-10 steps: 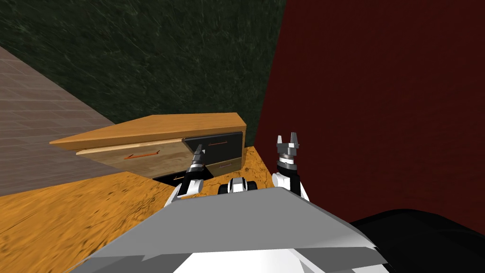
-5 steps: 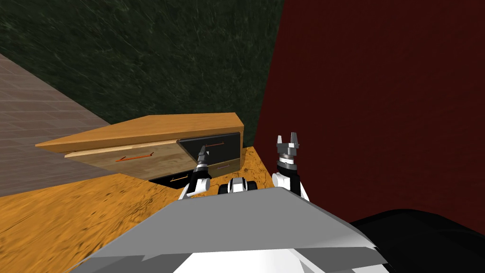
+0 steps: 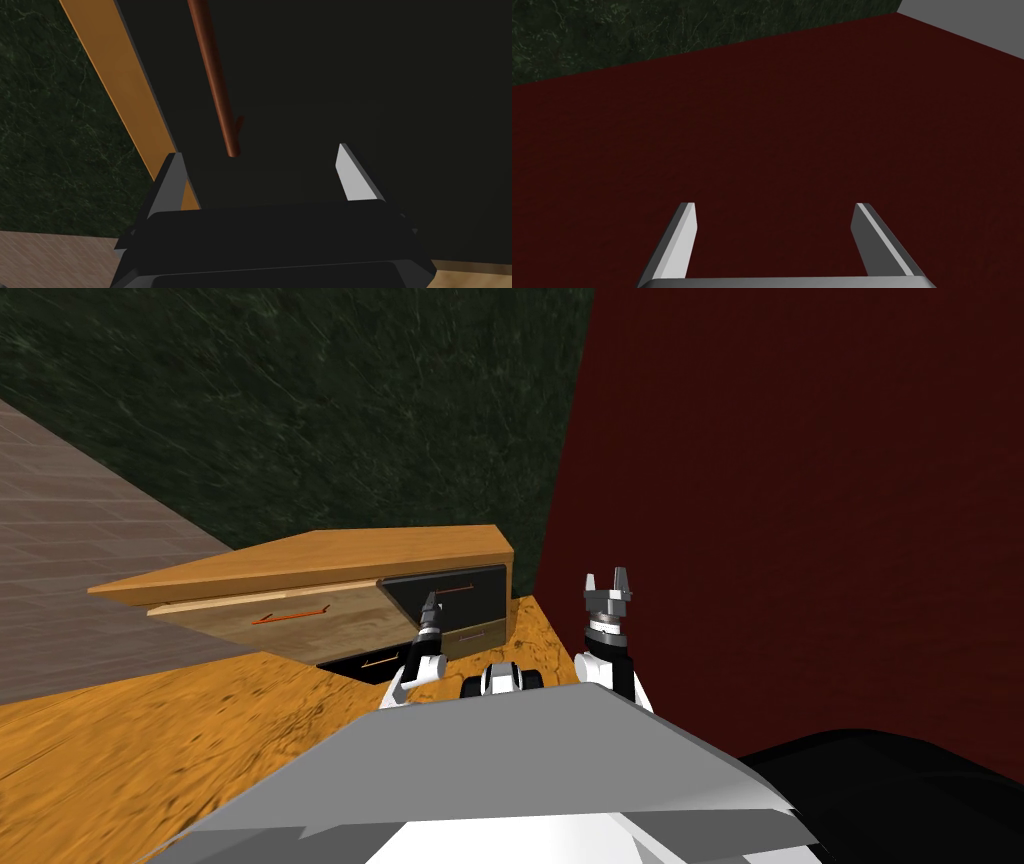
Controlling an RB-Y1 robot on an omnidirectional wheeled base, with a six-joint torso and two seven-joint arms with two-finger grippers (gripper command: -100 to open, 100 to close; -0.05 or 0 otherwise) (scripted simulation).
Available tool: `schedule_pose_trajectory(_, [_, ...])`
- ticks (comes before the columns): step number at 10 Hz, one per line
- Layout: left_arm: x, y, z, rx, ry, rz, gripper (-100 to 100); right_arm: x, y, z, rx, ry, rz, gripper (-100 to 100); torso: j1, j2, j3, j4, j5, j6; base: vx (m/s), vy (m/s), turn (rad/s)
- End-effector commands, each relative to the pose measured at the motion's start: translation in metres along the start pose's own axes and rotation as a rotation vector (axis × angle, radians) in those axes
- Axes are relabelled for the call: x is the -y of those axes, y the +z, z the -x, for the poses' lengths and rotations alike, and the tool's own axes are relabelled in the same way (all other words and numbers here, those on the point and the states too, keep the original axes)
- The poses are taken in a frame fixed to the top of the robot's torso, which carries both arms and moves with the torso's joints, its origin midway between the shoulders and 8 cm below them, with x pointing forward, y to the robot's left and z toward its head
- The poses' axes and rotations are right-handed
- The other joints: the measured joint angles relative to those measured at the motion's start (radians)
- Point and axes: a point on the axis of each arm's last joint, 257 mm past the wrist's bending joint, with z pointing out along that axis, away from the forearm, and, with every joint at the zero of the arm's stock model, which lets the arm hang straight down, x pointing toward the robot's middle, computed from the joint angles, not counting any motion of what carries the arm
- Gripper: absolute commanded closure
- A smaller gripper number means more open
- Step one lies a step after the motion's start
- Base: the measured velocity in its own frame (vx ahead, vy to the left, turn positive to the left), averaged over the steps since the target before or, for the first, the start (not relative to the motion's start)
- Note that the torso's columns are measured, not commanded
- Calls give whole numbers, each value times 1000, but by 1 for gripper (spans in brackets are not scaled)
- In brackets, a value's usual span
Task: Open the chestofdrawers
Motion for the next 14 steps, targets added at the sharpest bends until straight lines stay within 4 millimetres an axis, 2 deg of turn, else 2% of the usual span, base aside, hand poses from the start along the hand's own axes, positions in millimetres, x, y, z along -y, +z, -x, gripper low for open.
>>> schedule_pose_trajectory(1, [-5, 19, -1, 4, 4, 0, -100, 0, 0, 0, 0, 0, 0, 0, 0, 0, 0, 0, 0, 0, -68, 13, -22])
schedule_pose_trajectory(2, [-9, 26, 6, 20, 14, 4, -100, 0, 0, 0, 0, 0, 0, 0, 0, -2, -1, -1, 0, 0, -62, 23, -44])
schedule_pose_trajectory(3, [-9, 34, -1, 10, 7, 2, -100, 0, 0, 0, 0, 0, 0, 0, 1, -2, -1, -1, 0, 0, -57, 9, -24])
schedule_pose_trajectory(4, [-11, 41, 6, 27, 16, 2, -100, 0, 0, 0, 0, 0, 0, 0, 0, -2, -1, -1, 0, 0, -66, 2, -40])
schedule_pose_trajectory(5, [-11, 49, -1, 18, 10, 1, -100, 0, 0, 0, 0, 0, 0, 0, 0, 0, 0, 0, 0, 0, -65, 7, -17])
schedule_pose_trajectory(6, [-13, 56, 5, 34, 17, 4, -100, 0, 0, 0, 0, 0, 0, 0, 0, 0, 0, 0, 0, 0, -89, 10, -35])
schedule_pose_trajectory(7, [-13, 65, -3, 24, 10, 3, -100, 0, 0, 0, 0, 0, 0, 0, 1, 1, 0, 0, 0, 0, -68, 14, -27])
schedule_pose_trajectory(8, [-14, 72, 4, 41, 17, 4, -100, 0, 0, 0, 0, 0, 0, 0, 1, -1, 0, 0, 0, 0, -71, 7, -47])
schedule_pose_trajectory(9, [-13, 80, -4, 31, 10, 2, -100, 0, 0, 0, 0, 0, 0, 0, 0, -1, -1, 0, 0, 0, -64, 6, -19])
schedule_pose_trajectory(10, [-12, 89, 2, 47, 15, 2, -100, 0, 0, 0, 0, 0, 0, 0, 0, -1, -1, 0, 0, 0, -69, 5, -40])
schedule_pose_trajectory(11, [-12, 96, -6, 36, 8, 3, -100, 0, 0, 0, 0, 0, 0, 0, 0, -1, -1, 0, 0, 0, -57, 12, -19])
schedule_pose_trajectory(12, [-13, 104, -1, 53, 12, 7, -100, 0, 0, 0, 0, 0, 0, 0, 1, -1, -1, 0, 0, 0, -84, 15, -40])
schedule_pose_trajectory(13, [-11, 111, -8, 43, 6, 5, -100, 0, 0, 0, 0, 0, 0, 0, 1, 0, 0, 0, 0, 0, -74, 14, -25])
schedule_pose_trajectory(14, [-13, 118, -2, 60, 9, 11, -100, 0, 0, 0, 0, 0, 0, 0, 0, 0, 0, 0, 0, 0, -76, 15, -41])
